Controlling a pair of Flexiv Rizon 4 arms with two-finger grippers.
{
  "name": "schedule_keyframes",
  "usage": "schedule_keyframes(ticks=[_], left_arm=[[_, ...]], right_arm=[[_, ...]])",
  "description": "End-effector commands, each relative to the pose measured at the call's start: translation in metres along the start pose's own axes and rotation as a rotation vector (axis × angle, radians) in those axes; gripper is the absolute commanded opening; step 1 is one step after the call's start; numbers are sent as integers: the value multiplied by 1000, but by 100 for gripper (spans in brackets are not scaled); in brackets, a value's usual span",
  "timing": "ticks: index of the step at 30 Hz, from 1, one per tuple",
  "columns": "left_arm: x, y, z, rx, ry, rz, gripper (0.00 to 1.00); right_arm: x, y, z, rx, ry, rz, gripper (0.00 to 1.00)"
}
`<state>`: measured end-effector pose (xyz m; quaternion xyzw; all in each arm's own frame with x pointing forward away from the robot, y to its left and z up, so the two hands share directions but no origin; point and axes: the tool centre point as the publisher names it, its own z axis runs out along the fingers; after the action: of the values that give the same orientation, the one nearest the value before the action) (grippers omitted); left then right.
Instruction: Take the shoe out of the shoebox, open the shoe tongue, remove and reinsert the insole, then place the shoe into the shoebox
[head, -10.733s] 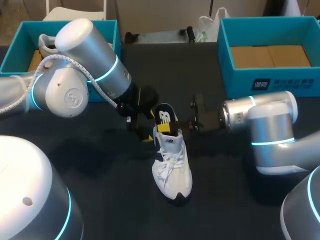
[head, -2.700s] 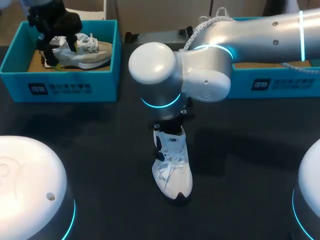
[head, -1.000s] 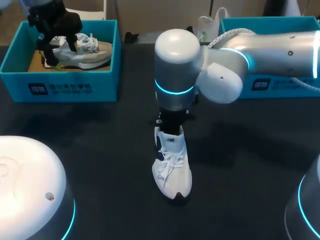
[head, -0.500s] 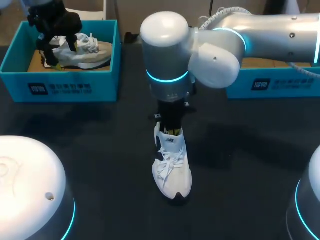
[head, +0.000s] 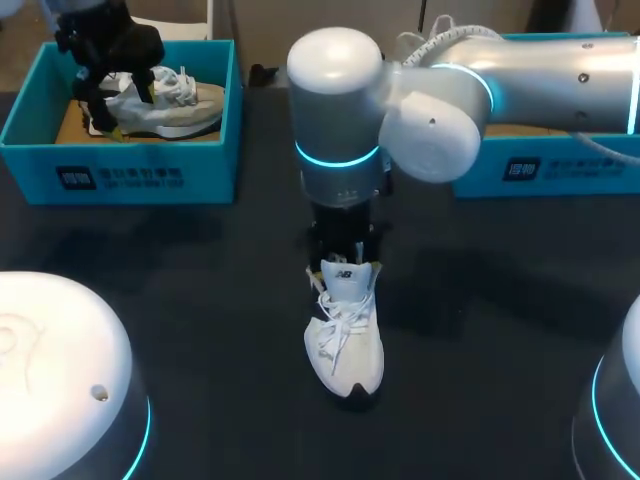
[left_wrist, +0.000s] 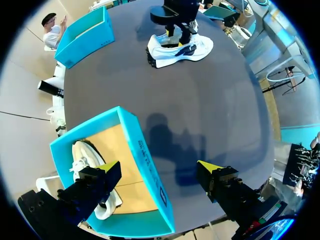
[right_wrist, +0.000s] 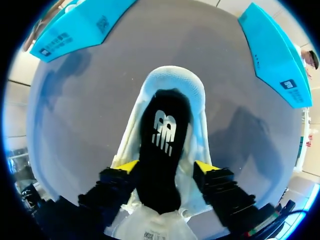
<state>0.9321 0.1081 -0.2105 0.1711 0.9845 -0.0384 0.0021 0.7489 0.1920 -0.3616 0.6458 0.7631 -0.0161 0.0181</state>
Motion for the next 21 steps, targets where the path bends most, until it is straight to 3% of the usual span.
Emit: schedule_keyframes(ticks=[1, 6, 21], left_arm=[[0, 0, 0, -1, 0, 1, 100], [0, 0, 0, -1, 0, 1, 100], [0, 0, 0, -1, 0, 1, 100]], right_arm=[[5, 2, -10, -2, -28, -7, 100], [4, 2, -13, -2, -43, 2, 100], [3, -23, -27, -10, -61, 58, 100]])
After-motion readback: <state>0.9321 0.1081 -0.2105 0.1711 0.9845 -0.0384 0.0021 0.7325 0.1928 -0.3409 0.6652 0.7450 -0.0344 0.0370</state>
